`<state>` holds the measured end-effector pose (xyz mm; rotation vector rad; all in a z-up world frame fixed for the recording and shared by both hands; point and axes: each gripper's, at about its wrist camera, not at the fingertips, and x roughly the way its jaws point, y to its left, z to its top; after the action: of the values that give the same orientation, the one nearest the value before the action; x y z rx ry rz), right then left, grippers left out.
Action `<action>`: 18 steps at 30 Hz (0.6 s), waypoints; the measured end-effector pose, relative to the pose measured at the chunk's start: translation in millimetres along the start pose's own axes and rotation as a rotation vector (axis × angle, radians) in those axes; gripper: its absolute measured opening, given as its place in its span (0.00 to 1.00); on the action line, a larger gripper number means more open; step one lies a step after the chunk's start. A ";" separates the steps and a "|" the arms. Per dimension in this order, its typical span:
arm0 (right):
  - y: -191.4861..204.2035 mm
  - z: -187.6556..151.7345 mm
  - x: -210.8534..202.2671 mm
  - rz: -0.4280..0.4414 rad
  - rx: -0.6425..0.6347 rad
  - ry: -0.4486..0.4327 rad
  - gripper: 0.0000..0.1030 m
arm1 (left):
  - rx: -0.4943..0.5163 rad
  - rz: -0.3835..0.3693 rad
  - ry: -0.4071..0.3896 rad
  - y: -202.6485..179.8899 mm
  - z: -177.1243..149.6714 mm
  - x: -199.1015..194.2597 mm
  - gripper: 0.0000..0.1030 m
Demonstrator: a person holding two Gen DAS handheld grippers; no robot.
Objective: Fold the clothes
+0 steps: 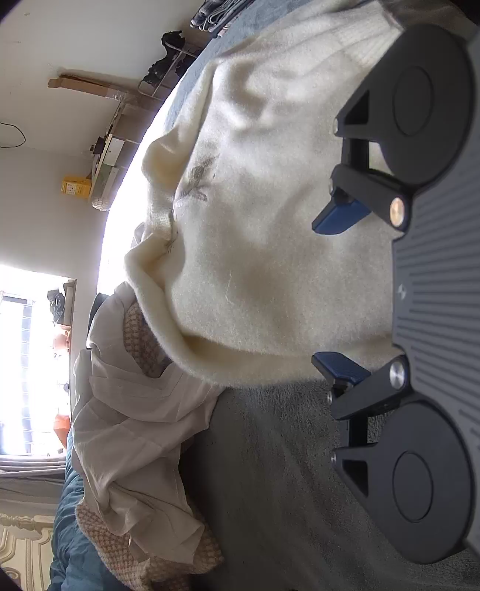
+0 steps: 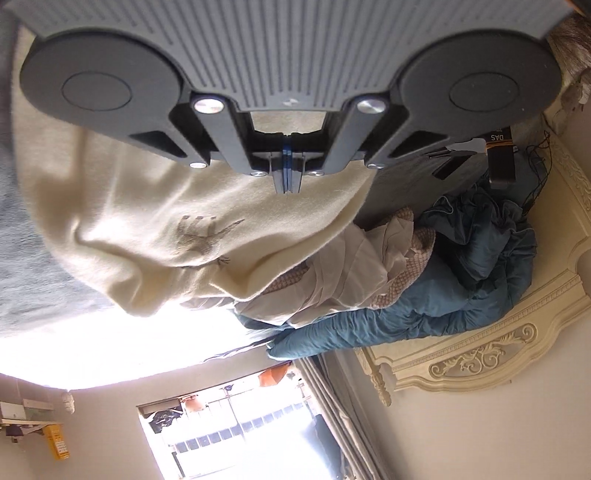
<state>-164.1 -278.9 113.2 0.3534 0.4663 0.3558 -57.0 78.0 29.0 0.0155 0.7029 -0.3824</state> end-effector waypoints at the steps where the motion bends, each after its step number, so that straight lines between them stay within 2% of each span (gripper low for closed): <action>1: -4.4 0.6 -19.2 -0.022 0.008 -0.026 0.00 | -0.001 -0.002 -0.004 -3.6 0.2 -3.9 0.69; 10: -46.9 -12.5 -200.8 -0.299 0.089 -0.289 0.00 | 0.024 -0.020 -0.037 -42.6 2.3 -29.5 0.70; 15: -58.7 -40.5 -301.2 -0.499 0.144 -0.424 0.00 | 0.048 -0.023 -0.039 -60.8 4.6 -31.4 0.70; 18: -65.0 -70.2 -353.9 -0.637 0.190 -0.474 0.00 | 0.064 -0.026 -0.039 -68.6 7.7 -30.5 0.70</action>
<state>-477.8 -463.1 159.2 0.4375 0.1267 -0.3912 -97.4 23.3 62.0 0.0592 0.6532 -0.4285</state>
